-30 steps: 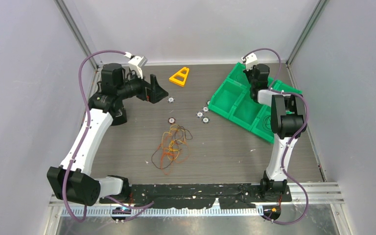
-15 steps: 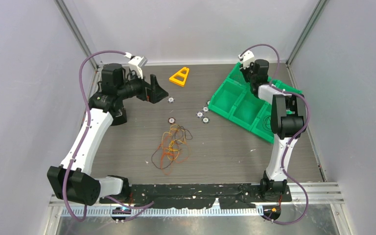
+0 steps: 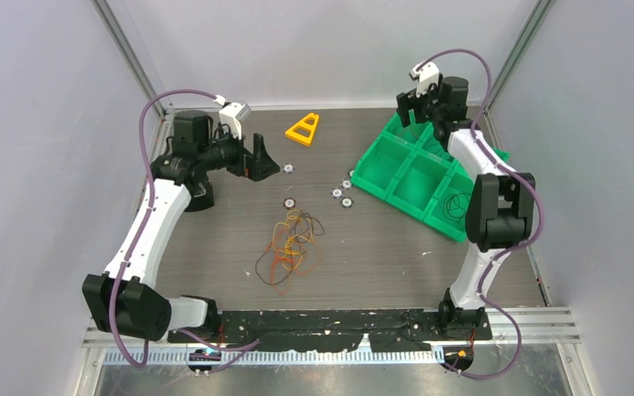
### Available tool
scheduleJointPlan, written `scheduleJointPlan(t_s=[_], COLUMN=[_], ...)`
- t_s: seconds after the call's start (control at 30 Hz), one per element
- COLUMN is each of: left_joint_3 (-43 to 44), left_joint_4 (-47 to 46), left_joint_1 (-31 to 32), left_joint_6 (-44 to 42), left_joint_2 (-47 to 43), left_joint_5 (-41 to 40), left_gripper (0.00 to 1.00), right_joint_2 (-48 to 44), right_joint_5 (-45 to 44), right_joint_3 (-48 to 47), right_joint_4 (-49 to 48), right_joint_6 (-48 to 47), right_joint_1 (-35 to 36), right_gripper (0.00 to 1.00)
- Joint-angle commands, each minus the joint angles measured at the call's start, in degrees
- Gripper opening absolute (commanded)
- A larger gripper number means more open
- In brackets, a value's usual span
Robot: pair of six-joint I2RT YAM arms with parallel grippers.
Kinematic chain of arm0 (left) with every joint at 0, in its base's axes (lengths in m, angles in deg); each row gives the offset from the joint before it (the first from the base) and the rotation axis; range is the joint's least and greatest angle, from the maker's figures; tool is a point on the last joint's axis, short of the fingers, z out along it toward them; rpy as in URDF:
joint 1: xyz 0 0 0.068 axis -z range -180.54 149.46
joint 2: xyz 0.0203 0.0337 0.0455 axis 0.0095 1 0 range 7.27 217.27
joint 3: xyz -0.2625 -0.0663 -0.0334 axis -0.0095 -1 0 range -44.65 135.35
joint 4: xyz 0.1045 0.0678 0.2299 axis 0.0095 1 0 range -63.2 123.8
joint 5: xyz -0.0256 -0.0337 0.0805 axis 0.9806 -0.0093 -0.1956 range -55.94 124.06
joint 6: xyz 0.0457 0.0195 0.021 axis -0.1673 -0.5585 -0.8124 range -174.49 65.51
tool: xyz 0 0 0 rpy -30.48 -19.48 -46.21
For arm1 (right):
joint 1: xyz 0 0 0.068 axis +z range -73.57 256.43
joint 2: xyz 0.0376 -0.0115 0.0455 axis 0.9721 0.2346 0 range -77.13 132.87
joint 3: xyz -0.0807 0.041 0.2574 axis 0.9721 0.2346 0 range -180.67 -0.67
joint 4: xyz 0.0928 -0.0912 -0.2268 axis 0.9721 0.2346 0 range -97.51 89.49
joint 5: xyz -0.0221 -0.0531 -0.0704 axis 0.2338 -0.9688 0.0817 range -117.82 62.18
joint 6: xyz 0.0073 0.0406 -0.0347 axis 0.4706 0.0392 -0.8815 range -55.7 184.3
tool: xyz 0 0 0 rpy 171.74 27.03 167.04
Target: Untangle the cables
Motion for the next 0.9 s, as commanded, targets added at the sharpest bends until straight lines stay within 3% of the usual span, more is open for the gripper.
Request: scheduleJointPlan(t_s=[0.0, 0.17, 0.33, 0.53, 0.87], left_joint_3=[1.92, -1.06, -5.25, -10.28, -15.80], left_joint_4=[4.71, 12.06, 17.23, 16.35, 5.39], left_joint_1=[-0.75, -0.50, -0.05, 0.76, 4.70], left_joint_6=[-6.66, -14.84, -18.61, -20.18, -15.04], left_joint_2=[1.18, 4.77, 10.37, 15.26, 17.48], left_joint_5=[3.35, 6.99, 8.85, 12.26, 12.79], left_gripper=[1.00, 0.99, 0.78, 0.50, 0.45], right_joint_2=[-9.00, -11.99, -14.41, -13.61, -3.40], right_joint_5=[7.99, 21.43, 27.22, 26.92, 27.93], right_joint_3=[-7.31, -12.45, -6.05, 2.65, 6.71], right_joint_4=[11.25, 35.54, 48.08, 44.69, 28.46], right_joint_6=[3.41, 2.91, 3.48, 7.48, 21.47], right_joint_1=[-0.16, -0.06, 4.34, 14.77, 27.85], right_gripper=[0.92, 0.96, 0.94, 0.86, 0.75])
